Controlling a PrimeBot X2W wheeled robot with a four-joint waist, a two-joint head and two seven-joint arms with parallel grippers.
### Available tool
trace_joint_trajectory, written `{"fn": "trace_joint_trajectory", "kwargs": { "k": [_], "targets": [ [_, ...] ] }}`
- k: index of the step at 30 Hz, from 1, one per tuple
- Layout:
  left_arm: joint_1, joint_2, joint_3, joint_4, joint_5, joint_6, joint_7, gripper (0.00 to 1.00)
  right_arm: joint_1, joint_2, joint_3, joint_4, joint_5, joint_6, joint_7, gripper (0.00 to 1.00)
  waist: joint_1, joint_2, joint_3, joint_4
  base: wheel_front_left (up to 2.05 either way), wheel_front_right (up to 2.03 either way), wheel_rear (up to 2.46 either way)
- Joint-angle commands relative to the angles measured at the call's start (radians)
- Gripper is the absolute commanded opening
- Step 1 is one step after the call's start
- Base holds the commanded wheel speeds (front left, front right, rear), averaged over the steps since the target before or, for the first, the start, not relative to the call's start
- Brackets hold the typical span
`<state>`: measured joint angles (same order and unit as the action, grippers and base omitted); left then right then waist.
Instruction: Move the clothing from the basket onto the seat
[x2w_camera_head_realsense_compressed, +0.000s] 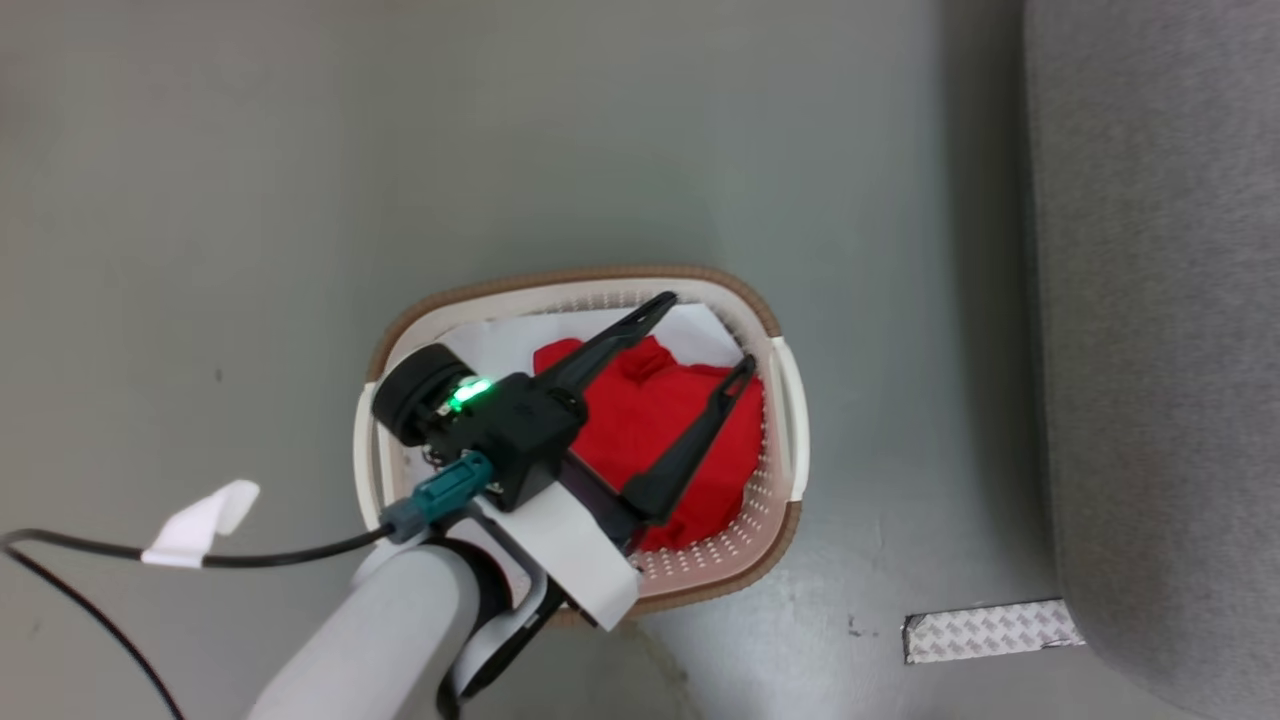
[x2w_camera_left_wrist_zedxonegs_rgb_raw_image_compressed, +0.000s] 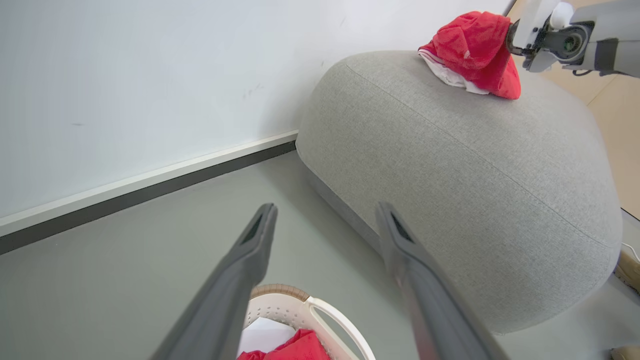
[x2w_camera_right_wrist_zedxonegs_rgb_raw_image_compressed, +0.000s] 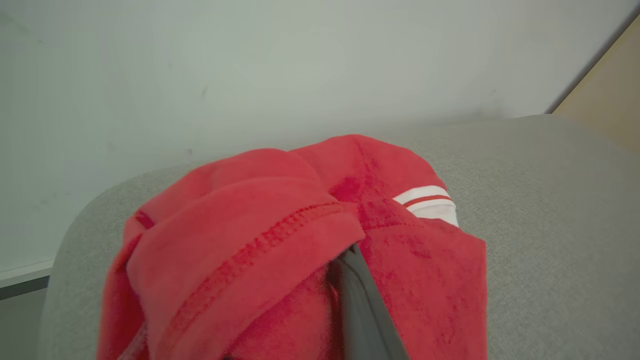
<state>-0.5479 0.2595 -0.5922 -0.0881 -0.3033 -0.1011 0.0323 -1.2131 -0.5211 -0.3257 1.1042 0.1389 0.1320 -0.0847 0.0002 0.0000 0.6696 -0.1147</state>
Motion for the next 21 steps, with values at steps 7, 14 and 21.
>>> {"fn": "trace_joint_trajectory", "kwargs": {
  "k": [7, 14, 21],
  "targets": [
    [0.053, 0.022, 0.023, 0.025, -0.030, 0.023, -0.020, 1.00, 0.047, 0.048, 0.029, 0.034, -0.101, -0.003, -0.008, 1.00, -0.0002, 0.0000, -0.114, -0.057, 0.00, 0.00, 0.00],
    [0.131, 0.033, 0.048, 0.052, -0.068, 0.050, -0.062, 1.00, 0.175, 0.124, 0.135, -0.004, -0.094, -0.003, -0.075, 1.00, -0.0002, 0.0000, -0.246, -0.100, 0.00, 0.00, 0.00],
    [0.232, 0.051, 0.085, 0.071, -0.105, 0.084, -0.107, 1.00, 0.354, 0.166, 0.256, -0.122, -0.029, -0.003, -0.133, 1.00, -0.0002, 0.0000, -0.382, -0.111, 0.00, 0.00, 0.00]
  ]
}}
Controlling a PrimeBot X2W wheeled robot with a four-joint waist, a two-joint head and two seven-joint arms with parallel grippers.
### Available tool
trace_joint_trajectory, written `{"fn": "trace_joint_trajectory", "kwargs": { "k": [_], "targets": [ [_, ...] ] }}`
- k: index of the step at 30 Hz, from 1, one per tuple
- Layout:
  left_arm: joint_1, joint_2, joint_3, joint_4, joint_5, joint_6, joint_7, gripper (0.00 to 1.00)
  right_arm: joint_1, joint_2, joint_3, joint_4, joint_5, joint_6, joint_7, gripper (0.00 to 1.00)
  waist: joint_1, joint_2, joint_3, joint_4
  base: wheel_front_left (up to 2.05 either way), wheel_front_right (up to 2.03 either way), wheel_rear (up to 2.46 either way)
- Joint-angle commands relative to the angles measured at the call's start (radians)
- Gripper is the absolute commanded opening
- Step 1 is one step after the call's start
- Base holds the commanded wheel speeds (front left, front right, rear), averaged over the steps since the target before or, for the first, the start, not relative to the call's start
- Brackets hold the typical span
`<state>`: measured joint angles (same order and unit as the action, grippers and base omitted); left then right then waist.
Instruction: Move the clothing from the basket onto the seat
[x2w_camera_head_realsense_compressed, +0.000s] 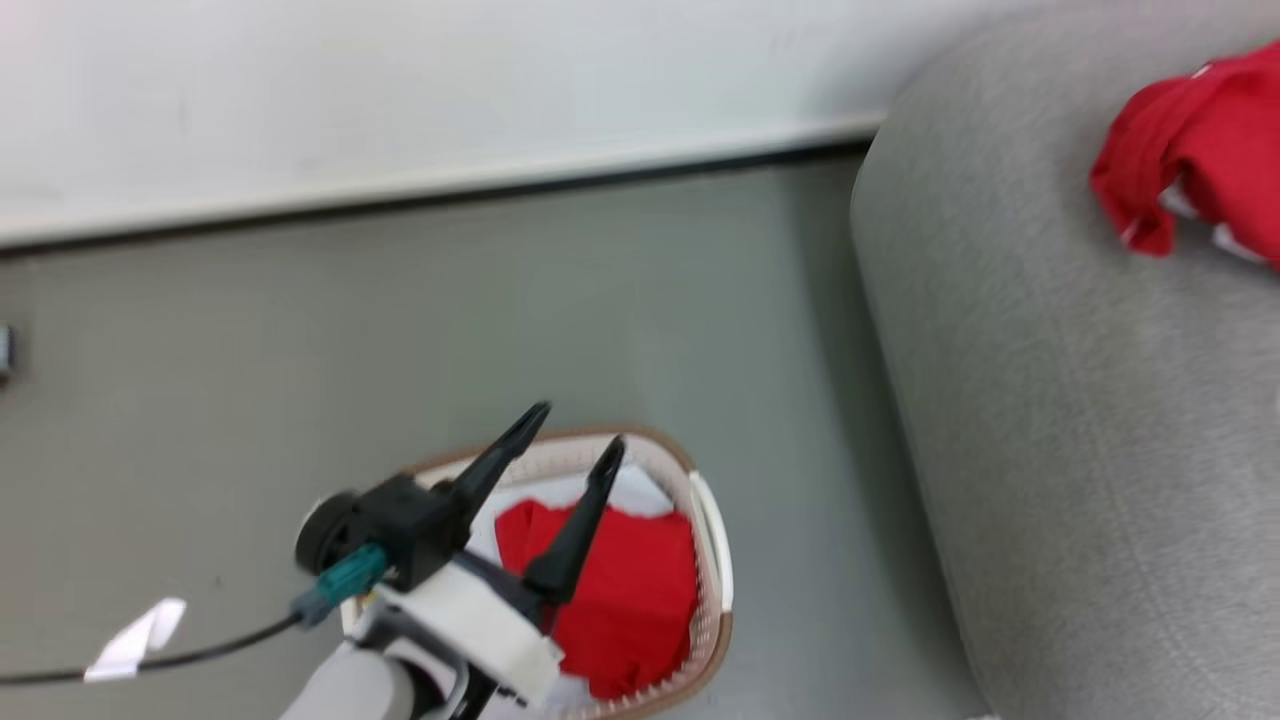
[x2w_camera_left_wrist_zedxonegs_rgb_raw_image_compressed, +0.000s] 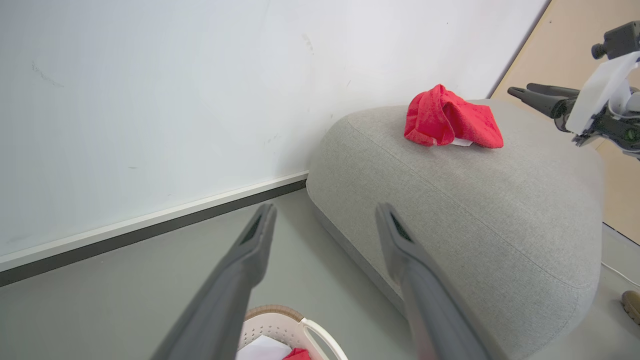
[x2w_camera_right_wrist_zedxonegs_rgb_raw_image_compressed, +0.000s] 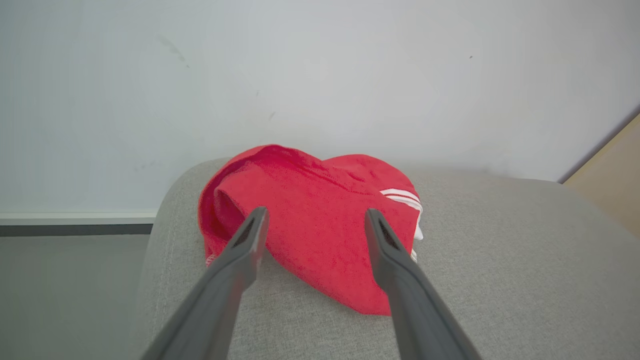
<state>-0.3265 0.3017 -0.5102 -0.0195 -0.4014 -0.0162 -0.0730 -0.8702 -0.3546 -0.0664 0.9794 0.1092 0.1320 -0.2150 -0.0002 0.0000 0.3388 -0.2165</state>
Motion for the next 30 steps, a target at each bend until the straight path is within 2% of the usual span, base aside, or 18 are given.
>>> {"fn": "trace_joint_trajectory", "kwargs": {
  "k": [1, 7, 11, 21, 25, 30],
  "targets": [
    [0.026, 0.012, 0.009, 0.003, -0.013, 0.008, -0.008, 1.00, 0.039, 0.004, 0.011, -0.022, 0.015, -0.003, -0.007, 1.00, 0.0002, 0.0000, -0.069, -0.007, 0.00, 0.00, 0.00],
    [0.125, 0.006, 0.033, 0.013, -0.037, 0.048, -0.058, 1.00, 0.227, 0.020, 0.056, -0.204, 0.056, -0.003, -0.020, 1.00, 0.0002, 0.0000, -0.177, 0.027, 0.00, 0.00, 0.00],
    [0.185, 0.005, 0.058, 0.021, -0.046, 0.087, -0.103, 1.00, 0.353, 0.040, 0.030, -0.346, 0.040, -0.003, -0.024, 1.00, 0.0002, 0.0000, -0.228, 0.061, 0.00, 0.00, 0.00],
    [0.335, 0.014, 0.157, 0.060, -0.073, 0.147, -0.183, 1.00, 0.662, 0.190, -0.012, -0.634, -0.014, -0.003, -0.022, 1.00, 0.0002, 0.0000, -0.340, 0.141, 0.00, 0.00, 0.00],
    [0.398, 0.005, 0.213, 0.059, -0.069, 0.154, -0.191, 1.00, 0.747, 0.240, 0.014, -0.682, -0.026, -0.003, -0.027, 1.00, 0.0002, 0.0000, -0.359, 0.158, 0.00, 0.00, 0.00],
    [0.456, -0.026, 0.284, 0.074, -0.028, 0.111, -0.191, 1.00, 0.833, 0.285, 0.020, -0.669, -0.039, -0.003, -0.042, 1.00, 0.0002, 0.0000, -0.372, 0.182, 0.00, 0.00, 0.00]
  ]
}}
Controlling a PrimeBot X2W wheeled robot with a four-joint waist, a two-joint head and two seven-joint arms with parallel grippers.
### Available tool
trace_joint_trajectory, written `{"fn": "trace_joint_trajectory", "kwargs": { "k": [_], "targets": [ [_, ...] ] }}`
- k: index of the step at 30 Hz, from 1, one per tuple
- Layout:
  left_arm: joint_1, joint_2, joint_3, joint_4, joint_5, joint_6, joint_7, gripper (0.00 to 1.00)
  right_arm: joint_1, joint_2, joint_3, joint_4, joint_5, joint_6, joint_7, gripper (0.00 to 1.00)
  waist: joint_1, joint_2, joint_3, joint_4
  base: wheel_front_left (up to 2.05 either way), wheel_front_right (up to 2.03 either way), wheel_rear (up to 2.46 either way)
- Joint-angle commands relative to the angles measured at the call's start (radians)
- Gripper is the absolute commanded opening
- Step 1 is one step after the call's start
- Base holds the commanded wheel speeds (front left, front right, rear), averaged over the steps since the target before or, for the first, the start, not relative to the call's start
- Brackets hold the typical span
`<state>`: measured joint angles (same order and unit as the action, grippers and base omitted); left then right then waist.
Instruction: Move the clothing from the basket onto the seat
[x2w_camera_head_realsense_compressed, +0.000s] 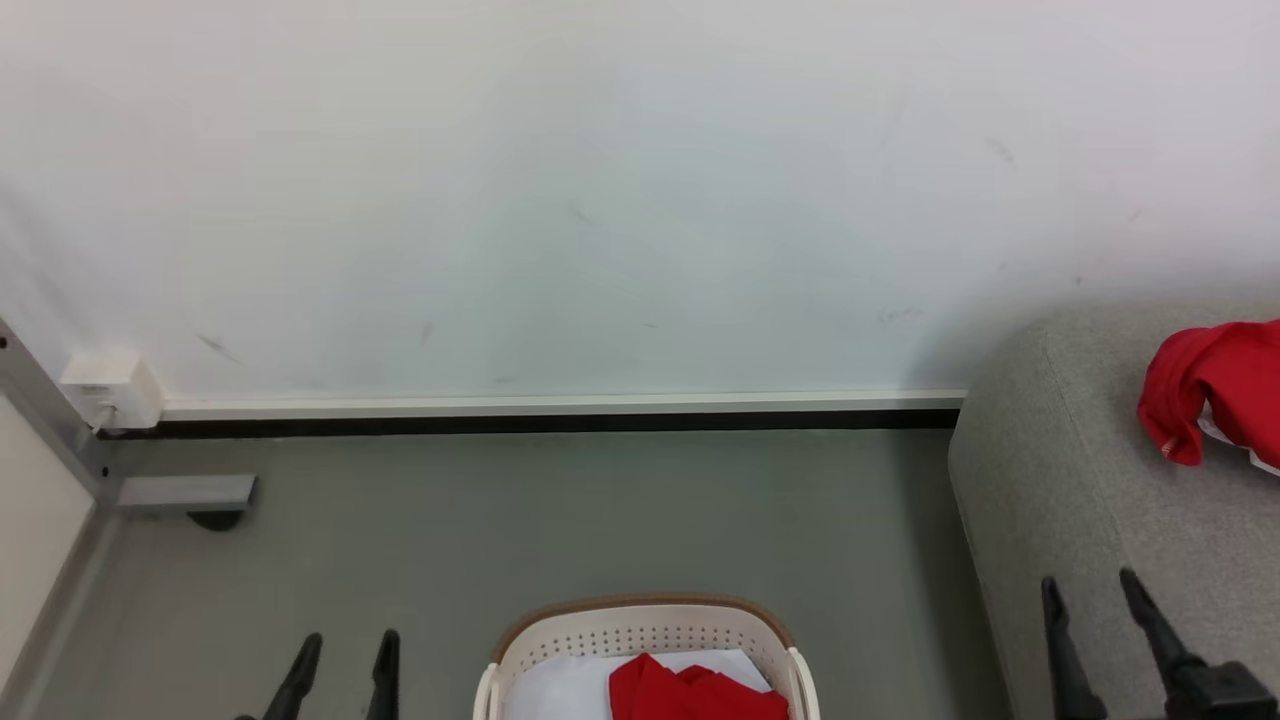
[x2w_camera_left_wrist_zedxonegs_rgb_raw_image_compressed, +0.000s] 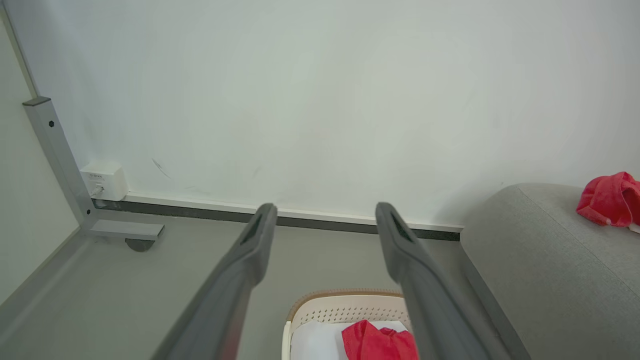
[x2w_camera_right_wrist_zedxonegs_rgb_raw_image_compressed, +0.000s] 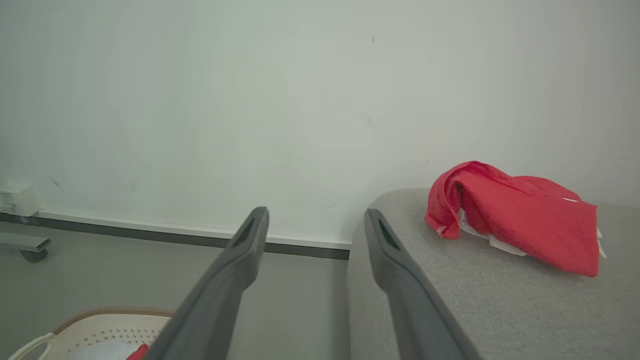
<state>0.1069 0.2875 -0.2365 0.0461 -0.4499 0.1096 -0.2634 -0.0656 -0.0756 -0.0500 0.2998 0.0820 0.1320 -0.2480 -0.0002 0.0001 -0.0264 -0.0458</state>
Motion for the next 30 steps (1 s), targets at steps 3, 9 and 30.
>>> {"fn": "trace_joint_trajectory", "kwargs": {
  "k": [3, 9, 30],
  "targets": [
    [0.044, -0.038, 0.044, 0.027, 0.045, -0.039, -0.001, 1.00, 0.060, 0.018, 0.020, 0.037, -0.020, -0.003, -0.014, 1.00, 0.0002, -0.0001, -0.011, 0.018, 0.00, 0.00, 0.00],
    [0.065, -0.074, 0.085, 0.060, 0.077, -0.071, -0.001, 1.00, 0.062, 0.025, 0.039, 0.070, -0.009, -0.003, -0.017, 1.00, 0.0002, -0.0001, -0.012, 0.018, 0.00, 0.00, 0.00],
    [0.046, -0.156, 0.196, 0.127, 0.171, -0.170, -0.001, 1.00, 0.040, 0.025, 0.064, 0.056, 0.029, -0.003, -0.018, 1.00, 0.0002, -0.0001, -0.004, 0.010, 0.00, 0.00, 0.00]
  ]
}}
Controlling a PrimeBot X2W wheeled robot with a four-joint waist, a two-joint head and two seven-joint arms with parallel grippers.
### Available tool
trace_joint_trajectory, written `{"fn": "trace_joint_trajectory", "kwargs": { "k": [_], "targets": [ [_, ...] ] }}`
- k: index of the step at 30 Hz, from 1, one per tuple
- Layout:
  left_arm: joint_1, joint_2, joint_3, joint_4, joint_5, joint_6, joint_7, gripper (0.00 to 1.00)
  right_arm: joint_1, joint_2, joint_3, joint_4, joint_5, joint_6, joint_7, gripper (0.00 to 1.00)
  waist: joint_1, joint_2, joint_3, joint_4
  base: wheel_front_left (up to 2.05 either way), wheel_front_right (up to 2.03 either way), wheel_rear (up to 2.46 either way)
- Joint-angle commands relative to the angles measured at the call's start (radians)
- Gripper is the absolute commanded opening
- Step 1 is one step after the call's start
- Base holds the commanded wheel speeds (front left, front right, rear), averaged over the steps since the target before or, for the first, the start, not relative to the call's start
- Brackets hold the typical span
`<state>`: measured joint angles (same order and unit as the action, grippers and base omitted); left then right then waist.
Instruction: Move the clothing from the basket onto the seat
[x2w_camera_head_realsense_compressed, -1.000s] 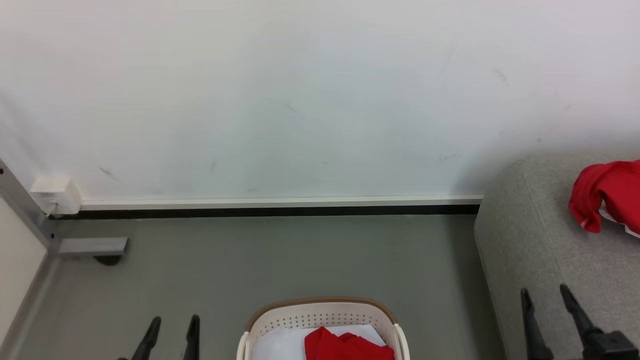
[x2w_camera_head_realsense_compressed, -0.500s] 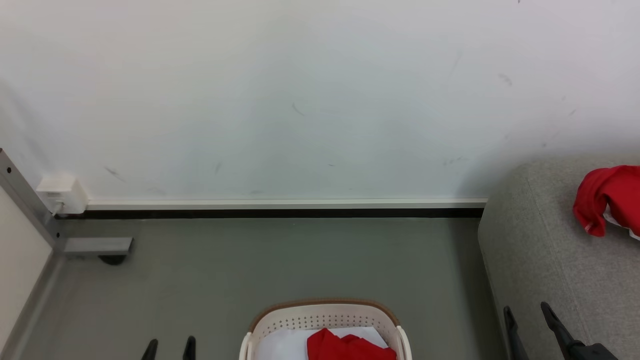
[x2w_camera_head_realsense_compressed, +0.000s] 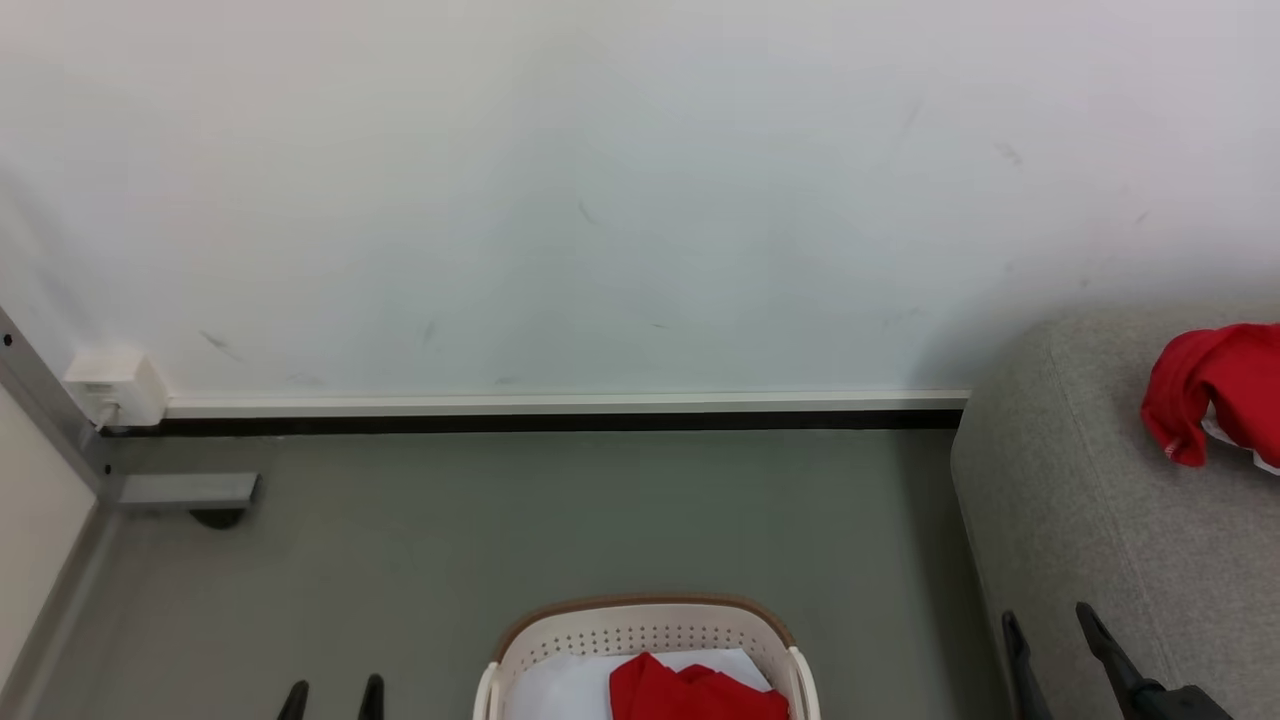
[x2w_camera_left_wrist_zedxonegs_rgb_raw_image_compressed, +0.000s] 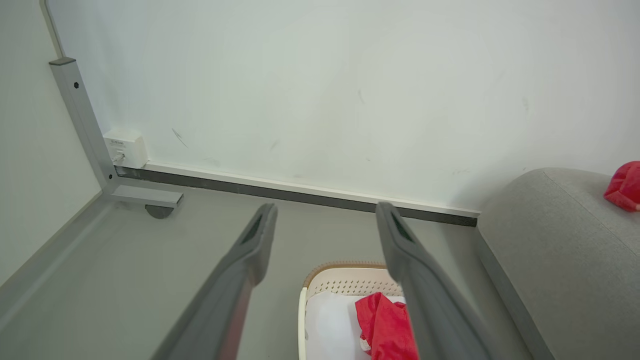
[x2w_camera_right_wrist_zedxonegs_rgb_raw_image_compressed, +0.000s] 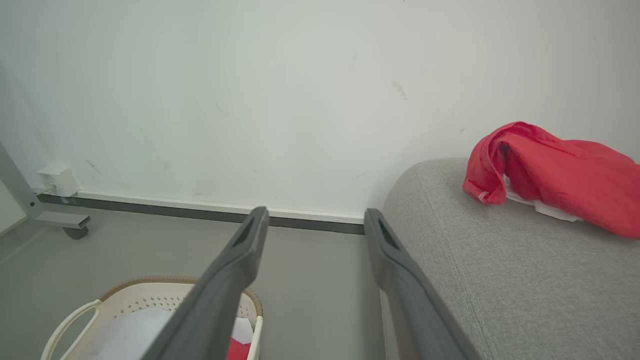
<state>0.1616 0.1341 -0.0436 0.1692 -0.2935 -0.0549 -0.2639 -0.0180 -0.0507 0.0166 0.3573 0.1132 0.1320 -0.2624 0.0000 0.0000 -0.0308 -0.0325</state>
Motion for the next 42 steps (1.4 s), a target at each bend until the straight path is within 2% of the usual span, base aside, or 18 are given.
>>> {"fn": "trace_joint_trajectory", "kwargs": {
  "k": [1, 7, 13, 21, 30, 42],
  "targets": [
    [-0.010, -0.005, 0.007, 0.004, 0.017, -0.006, -0.001, 1.00, -0.009, 0.000, -0.002, -0.003, -0.003, -0.003, -0.003, 1.00, 0.0000, 0.0000, 0.003, -0.006, 0.00, 0.00, 0.00],
    [-0.040, -0.010, 0.000, 0.022, 0.037, -0.028, -0.001, 1.00, -0.027, 0.000, -0.003, -0.020, 0.001, -0.003, -0.004, 1.00, 0.0000, 0.0000, 0.025, -0.033, 0.00, 0.00, 0.00],
    [-0.151, 0.006, -0.052, 0.082, 0.061, -0.050, 0.014, 1.00, -0.077, -0.001, 0.007, -0.058, -0.004, -0.003, -0.003, 1.00, 0.0000, 0.0000, 0.095, -0.089, 0.00, 0.00, 0.00],
    [-0.369, 0.000, -0.164, 0.195, 0.081, -0.066, 0.158, 1.00, -0.159, 0.000, -0.029, -0.140, -0.010, -0.003, -0.002, 1.00, 0.0000, 0.0000, 0.235, -0.186, 0.00, 0.00, 0.00],
    [-0.639, -0.010, -0.242, 0.414, 0.130, -0.063, 0.328, 1.00, -0.258, 0.000, -0.047, -0.231, -0.022, -0.003, -0.002, 1.00, 0.0000, 0.0000, 0.465, -0.253, 0.00, 0.00, 0.00],
    [-0.898, -0.037, -0.261, 0.741, 0.124, -0.058, 0.328, 1.00, -0.345, 0.000, -0.042, -0.308, -0.021, -0.003, -0.002, 1.00, 0.0000, 0.0000, 0.700, -0.276, 0.00, 0.00, 0.00]
  ]
}}
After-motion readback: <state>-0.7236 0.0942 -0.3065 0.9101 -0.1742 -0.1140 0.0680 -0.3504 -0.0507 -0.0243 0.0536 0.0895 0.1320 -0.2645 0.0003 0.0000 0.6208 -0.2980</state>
